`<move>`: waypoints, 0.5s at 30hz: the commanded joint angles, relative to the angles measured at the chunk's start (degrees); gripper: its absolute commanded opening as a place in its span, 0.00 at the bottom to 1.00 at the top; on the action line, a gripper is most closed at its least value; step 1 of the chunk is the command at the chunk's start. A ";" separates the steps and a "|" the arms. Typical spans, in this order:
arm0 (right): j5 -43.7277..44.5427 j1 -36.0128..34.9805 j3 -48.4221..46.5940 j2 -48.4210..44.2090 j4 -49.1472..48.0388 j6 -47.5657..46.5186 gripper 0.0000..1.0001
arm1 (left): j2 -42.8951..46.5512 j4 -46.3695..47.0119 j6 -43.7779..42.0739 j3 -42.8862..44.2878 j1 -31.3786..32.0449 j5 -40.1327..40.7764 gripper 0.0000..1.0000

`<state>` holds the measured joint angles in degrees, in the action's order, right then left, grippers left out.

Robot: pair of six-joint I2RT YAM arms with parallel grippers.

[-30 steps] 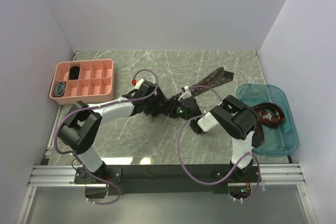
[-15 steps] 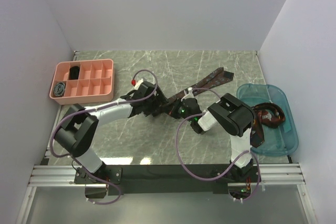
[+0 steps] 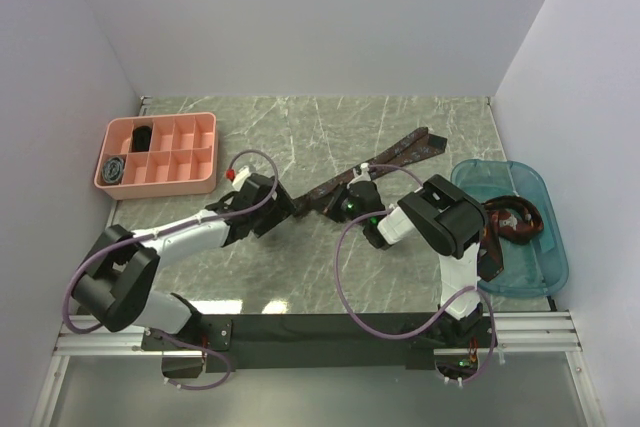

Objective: Roll the ties
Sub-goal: Roll the tie

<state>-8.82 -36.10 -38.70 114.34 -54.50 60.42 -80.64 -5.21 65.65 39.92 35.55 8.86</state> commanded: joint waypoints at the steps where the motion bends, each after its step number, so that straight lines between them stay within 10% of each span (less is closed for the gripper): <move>1: 2.05 0.68 -0.06 2.64 9.67 -2.15 0.00 | -1.09 6.43 -0.52 -2.30 -0.74 -0.33 0.86; 15: 0.82 0.76 -1.38 3.43 11.26 -2.77 0.00 | -8.12 18.22 -6.05 -2.31 -2.15 -3.15 0.70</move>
<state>-9.56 -35.88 -40.25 114.67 -52.69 60.34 -86.96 9.54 62.67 35.62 33.56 6.50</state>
